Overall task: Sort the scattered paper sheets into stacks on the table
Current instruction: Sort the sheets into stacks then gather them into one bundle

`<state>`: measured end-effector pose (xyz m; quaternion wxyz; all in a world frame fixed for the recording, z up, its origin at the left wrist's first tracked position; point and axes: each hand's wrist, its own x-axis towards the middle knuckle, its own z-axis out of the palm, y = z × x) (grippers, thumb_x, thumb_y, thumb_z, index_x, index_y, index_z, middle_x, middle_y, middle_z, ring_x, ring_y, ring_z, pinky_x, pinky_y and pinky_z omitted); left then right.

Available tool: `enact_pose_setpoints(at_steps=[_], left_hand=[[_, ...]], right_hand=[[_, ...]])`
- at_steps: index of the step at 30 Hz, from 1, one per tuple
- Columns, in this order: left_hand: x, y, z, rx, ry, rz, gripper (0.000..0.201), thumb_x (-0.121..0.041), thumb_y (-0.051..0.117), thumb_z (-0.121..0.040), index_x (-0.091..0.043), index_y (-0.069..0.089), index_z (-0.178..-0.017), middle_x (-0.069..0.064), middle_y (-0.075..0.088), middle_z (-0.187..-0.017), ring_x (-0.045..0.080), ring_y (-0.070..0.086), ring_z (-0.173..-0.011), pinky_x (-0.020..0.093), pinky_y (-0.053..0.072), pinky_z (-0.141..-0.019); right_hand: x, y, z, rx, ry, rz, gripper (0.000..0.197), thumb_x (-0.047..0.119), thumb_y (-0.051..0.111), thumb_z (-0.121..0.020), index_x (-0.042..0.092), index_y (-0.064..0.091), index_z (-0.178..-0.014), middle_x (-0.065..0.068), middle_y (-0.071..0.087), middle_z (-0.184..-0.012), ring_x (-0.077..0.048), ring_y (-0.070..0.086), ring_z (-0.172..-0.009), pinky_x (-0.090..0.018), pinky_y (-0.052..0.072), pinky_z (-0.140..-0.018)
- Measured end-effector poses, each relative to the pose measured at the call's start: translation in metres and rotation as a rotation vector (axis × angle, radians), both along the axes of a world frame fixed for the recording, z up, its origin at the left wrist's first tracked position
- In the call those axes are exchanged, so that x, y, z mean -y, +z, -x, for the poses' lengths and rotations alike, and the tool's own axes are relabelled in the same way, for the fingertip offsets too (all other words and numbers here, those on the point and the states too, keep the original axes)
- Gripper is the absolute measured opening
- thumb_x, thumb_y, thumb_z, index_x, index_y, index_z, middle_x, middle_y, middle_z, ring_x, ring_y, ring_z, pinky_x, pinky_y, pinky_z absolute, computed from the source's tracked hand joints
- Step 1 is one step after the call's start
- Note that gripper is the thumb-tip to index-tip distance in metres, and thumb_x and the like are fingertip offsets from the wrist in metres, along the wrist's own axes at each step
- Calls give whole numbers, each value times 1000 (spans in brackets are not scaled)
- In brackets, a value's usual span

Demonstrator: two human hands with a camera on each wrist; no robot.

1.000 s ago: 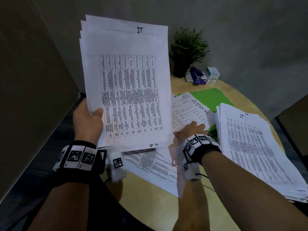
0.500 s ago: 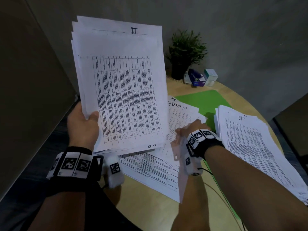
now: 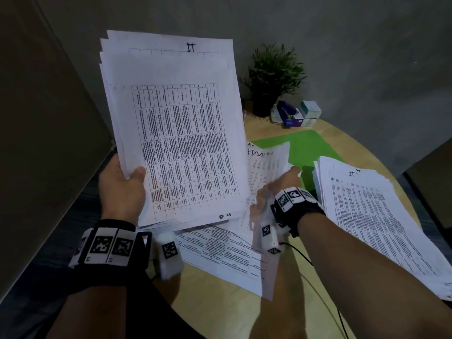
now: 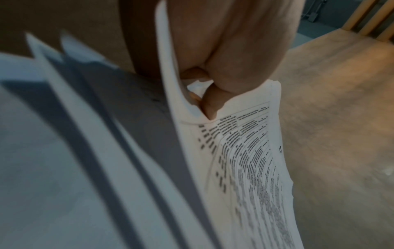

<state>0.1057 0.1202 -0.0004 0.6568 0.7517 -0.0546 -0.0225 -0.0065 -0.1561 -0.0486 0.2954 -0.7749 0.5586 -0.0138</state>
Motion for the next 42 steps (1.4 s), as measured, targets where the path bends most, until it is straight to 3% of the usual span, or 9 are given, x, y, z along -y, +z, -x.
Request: enact_pose_setpoints(at_steps=[5, 12, 16, 20, 23, 26, 33, 38, 42], left_hand=[[1, -6, -2, -70, -73, 57, 38, -1, 53, -95, -21, 59, -126, 1, 67, -113, 23, 65, -104, 46, 50, -96], [11, -5, 15, -171, -308, 143, 35, -2, 50, -96, -24, 64, -119, 3, 71, -114, 26, 67, -106, 54, 48, -96], [23, 1, 41, -147, -364, 158, 45, 2, 49, -95, -38, 70, -98, -5, 73, -107, 20, 68, -103, 45, 50, -93], [31, 6, 70, -150, -362, 137, 33, 3, 51, -94, -22, 65, -110, -3, 73, -105, 23, 67, -103, 45, 51, -93], [38, 12, 92, -102, -352, 87, 33, 3, 51, -94, -13, 60, -122, 4, 69, -114, 23, 66, -105, 45, 50, -96], [45, 15, 113, -28, -313, 28, 34, 3, 53, -92, -18, 59, -119, 4, 67, -115, 23, 64, -106, 45, 50, -96], [53, 16, 152, 9, -207, 64, 37, -2, 56, -92, -17, 51, -125, 1, 63, -117, 23, 60, -109, 44, 49, -96], [50, 12, 174, 1, -282, 131, 42, 0, 54, -93, -23, 39, -125, -13, 57, -110, 10, 57, -103, 23, 45, -82], [59, 9, 178, 6, -269, 89, 33, -7, 45, -99, -30, 36, -121, -9, 55, -109, 14, 54, -103, 29, 43, -86]], right_hand=[[17, 32, 20, 479, 126, 3, 10, 11, 60, -89, 6, 62, -97, -10, 68, -104, -29, 63, -98, -39, 49, -89], [-15, 118, 59, 1079, 332, -396, 32, -5, 41, -96, 16, 61, -109, -3, 71, -104, -24, 66, -100, -38, 52, -91], [-28, 128, 79, 1131, 265, -545, 25, 8, 38, -101, 16, 61, -108, 3, 74, -93, -11, 69, -85, -30, 56, -82], [-36, 131, 101, 1093, 182, -483, 40, 33, 48, -96, 11, 54, -129, -3, 64, -125, -15, 61, -113, -37, 46, -100], [-35, 135, 120, 839, 345, -213, 26, 18, 64, -89, 25, 59, -114, 3, 68, -112, -15, 65, -102, -38, 50, -94], [-26, 133, 137, 704, 296, -87, 27, 10, 71, -82, 15, 67, -109, -3, 71, -103, -21, 67, -95, -42, 52, -91], [-31, 117, 166, 859, 214, -149, 32, 4, 68, -81, 12, 64, -112, -4, 71, -107, -20, 67, -95, -41, 53, -88], [-42, 83, 177, 816, 133, -201, 45, 16, 74, -74, 15, 53, -114, -1, 68, -103, -20, 66, -96, -44, 53, -86], [-53, 74, 178, 789, 112, -171, 35, 13, 59, -91, 16, 50, -125, 2, 63, -109, -14, 60, -94, -30, 46, -79]])
